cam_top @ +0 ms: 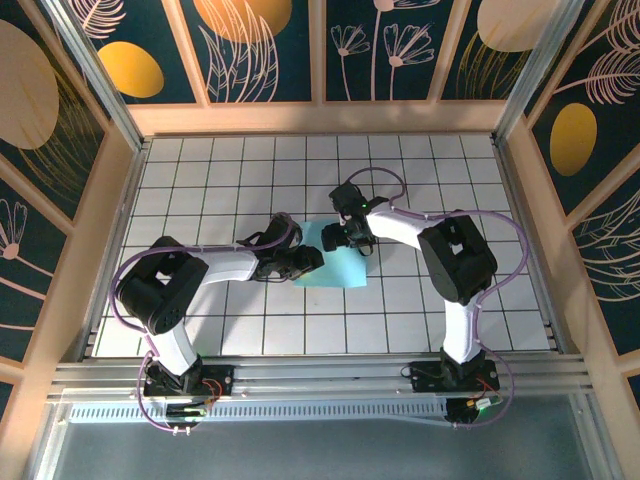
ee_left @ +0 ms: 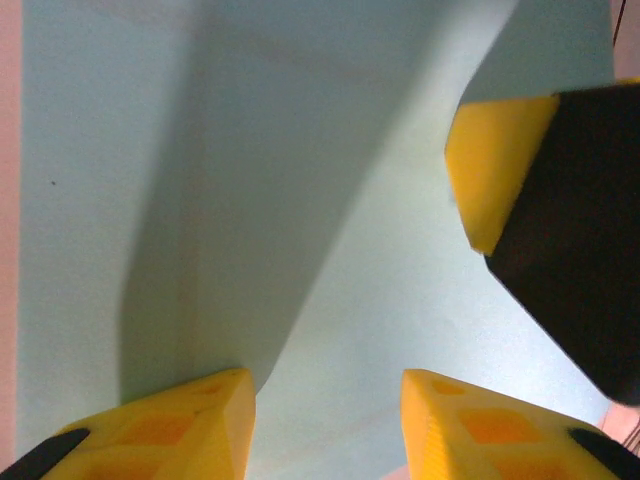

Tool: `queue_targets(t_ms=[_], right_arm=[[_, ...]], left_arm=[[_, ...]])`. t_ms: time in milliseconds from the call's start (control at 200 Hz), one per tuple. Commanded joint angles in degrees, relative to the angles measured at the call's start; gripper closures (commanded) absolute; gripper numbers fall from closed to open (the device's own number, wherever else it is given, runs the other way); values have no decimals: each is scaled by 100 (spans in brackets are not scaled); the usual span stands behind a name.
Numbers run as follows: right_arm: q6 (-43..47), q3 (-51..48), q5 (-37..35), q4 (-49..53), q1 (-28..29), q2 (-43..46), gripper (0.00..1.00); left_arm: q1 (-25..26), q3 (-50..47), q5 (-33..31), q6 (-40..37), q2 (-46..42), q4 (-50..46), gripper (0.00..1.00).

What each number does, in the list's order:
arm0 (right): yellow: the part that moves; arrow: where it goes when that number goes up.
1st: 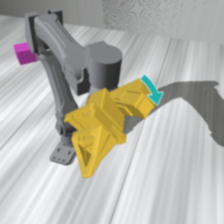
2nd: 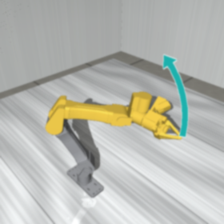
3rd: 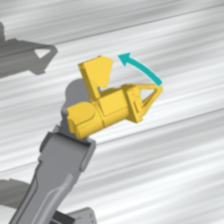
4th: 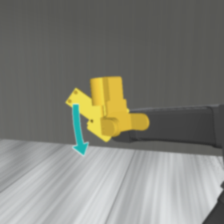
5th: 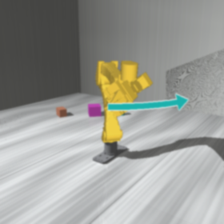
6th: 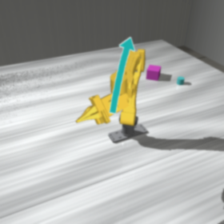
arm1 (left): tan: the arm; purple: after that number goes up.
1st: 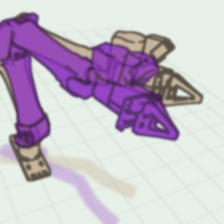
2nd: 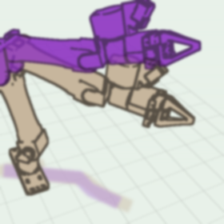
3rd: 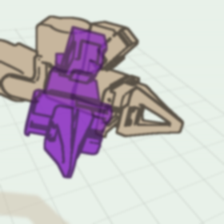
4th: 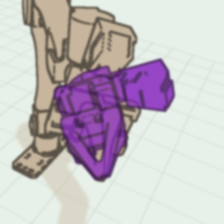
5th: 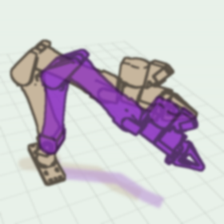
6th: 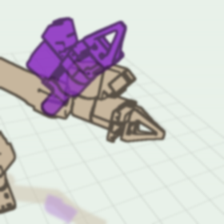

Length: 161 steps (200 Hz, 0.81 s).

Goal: Fold a paper plane with a square sheet of paper (fold left side to right side)
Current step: Pick up the square sheet of paper from the center of the table.

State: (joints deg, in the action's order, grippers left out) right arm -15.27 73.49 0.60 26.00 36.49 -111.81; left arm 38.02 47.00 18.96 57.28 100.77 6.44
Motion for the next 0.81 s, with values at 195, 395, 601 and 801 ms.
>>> queue_targets(t_ms=[195, 395, 601, 801], right_arm=[[-12, 332, 434, 636, 128, -78, 42], [6, 316, 749, 593, 79, 15, 59], [-20, 82, 1476, 298, -144, 232, 69], [19, -280, 2570, -158, -564, 714, 72]], left_arm=[[6, -113, -59, 209, 121, 49, 57], [-26, -84, -197, 167, -101, 59, 53], [-377, -145, -174, -74, -619, 70, 45], [-1083, -581, 152, -477, -1322, 423, 37]])
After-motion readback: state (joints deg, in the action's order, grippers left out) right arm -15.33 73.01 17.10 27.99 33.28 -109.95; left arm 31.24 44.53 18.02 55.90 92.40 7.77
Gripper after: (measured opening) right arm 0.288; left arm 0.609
